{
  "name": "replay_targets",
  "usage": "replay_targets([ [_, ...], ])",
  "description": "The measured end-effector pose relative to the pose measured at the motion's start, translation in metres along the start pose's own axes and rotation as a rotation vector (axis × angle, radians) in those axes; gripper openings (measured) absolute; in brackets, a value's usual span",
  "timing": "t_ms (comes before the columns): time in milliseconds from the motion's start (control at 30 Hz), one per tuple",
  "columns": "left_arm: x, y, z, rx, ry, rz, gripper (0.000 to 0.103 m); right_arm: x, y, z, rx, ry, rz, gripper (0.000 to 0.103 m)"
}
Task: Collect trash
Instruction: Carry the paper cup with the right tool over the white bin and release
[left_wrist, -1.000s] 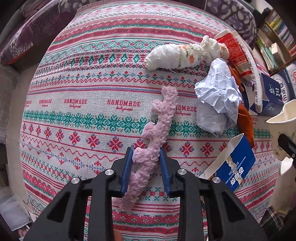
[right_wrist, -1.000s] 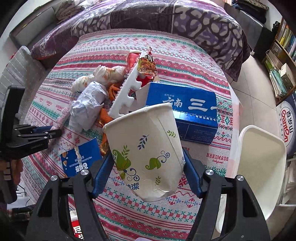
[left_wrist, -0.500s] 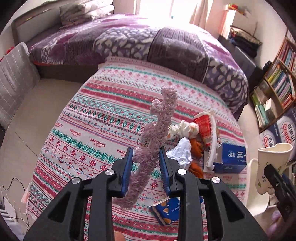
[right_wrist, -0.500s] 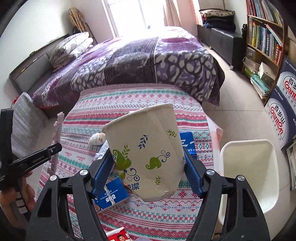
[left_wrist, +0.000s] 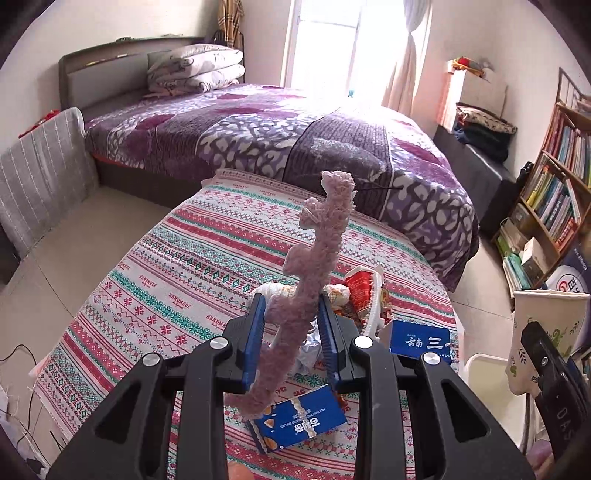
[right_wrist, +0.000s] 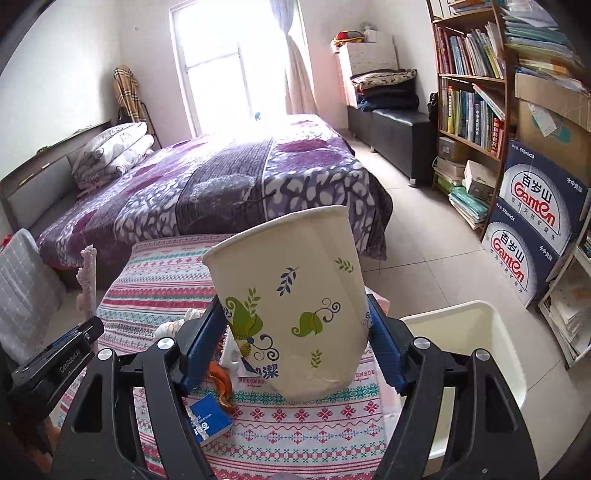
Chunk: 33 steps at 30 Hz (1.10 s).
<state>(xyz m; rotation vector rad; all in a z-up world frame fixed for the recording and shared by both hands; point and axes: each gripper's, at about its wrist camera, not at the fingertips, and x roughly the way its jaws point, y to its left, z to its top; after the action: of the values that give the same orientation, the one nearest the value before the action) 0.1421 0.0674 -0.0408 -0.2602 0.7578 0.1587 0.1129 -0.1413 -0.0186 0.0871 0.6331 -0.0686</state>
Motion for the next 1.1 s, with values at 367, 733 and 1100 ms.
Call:
replay_targets([
  [367, -0.001, -0.033, -0.007, 0.059, 0.002, -0.028, 0.029, -0.005, -0.040, 0.000, 0.063, 0.007, -0.056, 0.071],
  [733, -0.001, -0.068, -0.019, 0.119, 0.019, -0.070, 0.029, -0.006, -0.091, 0.003, 0.189, 0.036, -0.125, 0.071],
  [1100, -0.001, -0.107, -0.033, 0.173, 0.048, -0.128, 0.029, -0.003, -0.158, -0.001, 0.373, 0.098, -0.198, 0.078],
])
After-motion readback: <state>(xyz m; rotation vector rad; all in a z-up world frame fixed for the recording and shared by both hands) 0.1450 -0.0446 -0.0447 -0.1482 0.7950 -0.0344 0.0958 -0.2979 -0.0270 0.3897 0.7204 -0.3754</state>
